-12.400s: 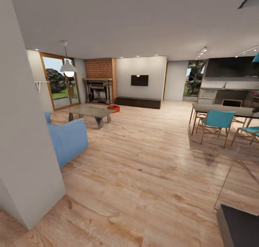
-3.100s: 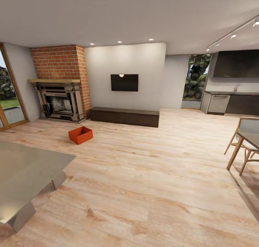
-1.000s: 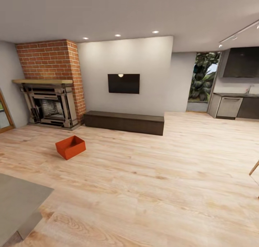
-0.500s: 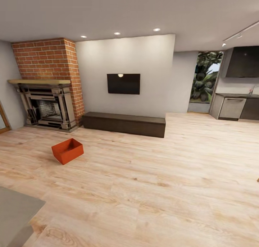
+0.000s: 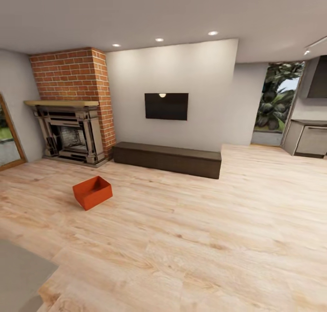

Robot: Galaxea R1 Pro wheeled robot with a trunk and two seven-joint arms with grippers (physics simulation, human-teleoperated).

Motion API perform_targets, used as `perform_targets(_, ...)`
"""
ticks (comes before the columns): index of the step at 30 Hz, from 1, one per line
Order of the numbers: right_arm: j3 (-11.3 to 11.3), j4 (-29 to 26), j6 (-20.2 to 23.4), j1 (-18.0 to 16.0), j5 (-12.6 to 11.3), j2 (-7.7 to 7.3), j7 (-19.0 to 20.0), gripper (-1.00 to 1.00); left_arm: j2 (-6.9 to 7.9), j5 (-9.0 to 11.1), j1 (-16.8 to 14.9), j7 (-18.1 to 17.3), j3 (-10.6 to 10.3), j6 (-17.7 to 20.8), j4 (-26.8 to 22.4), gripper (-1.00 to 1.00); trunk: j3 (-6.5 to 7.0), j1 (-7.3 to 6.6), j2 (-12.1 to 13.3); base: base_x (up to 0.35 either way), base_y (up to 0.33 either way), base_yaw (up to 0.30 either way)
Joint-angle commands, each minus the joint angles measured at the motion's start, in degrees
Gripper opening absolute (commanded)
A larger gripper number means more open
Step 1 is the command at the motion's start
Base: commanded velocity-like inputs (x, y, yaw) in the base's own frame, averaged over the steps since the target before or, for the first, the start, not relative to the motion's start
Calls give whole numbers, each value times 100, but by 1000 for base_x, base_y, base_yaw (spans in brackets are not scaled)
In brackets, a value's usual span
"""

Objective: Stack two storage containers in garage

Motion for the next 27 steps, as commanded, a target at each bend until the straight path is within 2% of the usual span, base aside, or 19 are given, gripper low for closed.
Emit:
perform_targets(1,8,18,-29,-8,38,0,-28,100,-2,17,-6,11,21,-23,5,100,-7,4,-4,322,0,262)
perform_targets(27,-5,18,-29,-8,3,0,-28,100,-3,17,-7,11,21,-23,7,100,-7,4,-4,322,0,267)
